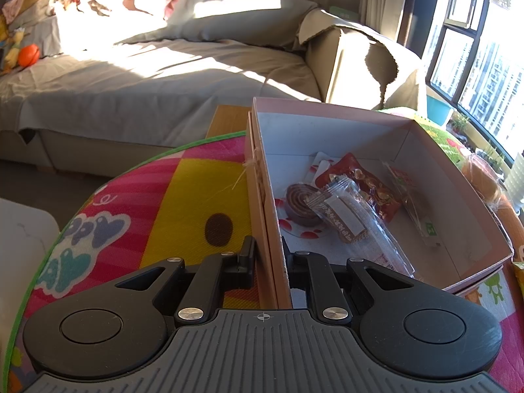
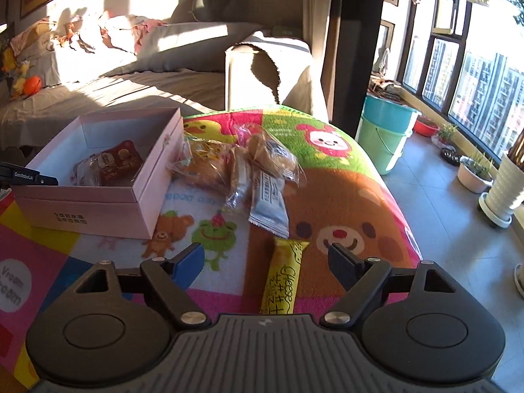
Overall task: Organize objects
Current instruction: 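Move the right tool back to the yellow stick snack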
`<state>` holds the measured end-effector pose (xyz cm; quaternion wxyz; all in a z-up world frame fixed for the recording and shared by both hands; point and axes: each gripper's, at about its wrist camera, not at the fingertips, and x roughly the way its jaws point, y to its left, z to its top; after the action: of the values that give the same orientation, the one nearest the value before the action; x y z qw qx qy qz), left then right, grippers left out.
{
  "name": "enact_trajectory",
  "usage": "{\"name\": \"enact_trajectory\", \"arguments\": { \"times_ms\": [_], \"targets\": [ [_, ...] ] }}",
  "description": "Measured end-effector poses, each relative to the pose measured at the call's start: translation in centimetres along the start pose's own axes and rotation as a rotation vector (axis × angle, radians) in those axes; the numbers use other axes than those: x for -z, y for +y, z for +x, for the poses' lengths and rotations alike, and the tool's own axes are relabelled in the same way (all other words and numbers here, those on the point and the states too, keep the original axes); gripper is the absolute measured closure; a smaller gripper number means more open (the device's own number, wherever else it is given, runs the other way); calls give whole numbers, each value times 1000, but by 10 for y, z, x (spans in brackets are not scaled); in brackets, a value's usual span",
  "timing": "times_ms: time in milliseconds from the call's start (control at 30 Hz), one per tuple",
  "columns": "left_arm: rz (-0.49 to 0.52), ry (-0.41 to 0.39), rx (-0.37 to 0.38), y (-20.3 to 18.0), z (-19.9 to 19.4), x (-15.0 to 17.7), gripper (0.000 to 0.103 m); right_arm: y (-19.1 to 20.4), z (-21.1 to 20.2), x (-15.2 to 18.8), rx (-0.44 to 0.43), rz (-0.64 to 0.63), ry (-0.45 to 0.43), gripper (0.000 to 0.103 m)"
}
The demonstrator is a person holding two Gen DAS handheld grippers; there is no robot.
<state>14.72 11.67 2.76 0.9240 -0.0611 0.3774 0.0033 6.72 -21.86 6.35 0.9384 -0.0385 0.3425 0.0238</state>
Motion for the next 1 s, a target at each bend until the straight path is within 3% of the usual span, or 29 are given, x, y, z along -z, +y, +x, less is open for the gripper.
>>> {"name": "enact_trajectory", "arguments": {
  "times_ms": [200,333,500,600,767,1000],
  "targets": [
    [0,0,0,0,0,0,88,-11,21,17,30,79,84,15],
    [0,0,0,0,0,0,88,-18,29,28,3,156,130,15],
    [-1,0,0,0,0,0,88,-6,26,33,-15,110,120,15],
    [0,1,1,0,0,0,88,4,23,35,-43,77,116,24],
    [-1,0,1,0,0,0,88,17,15,35,-83,47,102,53],
    [-1,1,1,0,0,0,88,24,14,35,-80,9,98,59]
  ]
}}
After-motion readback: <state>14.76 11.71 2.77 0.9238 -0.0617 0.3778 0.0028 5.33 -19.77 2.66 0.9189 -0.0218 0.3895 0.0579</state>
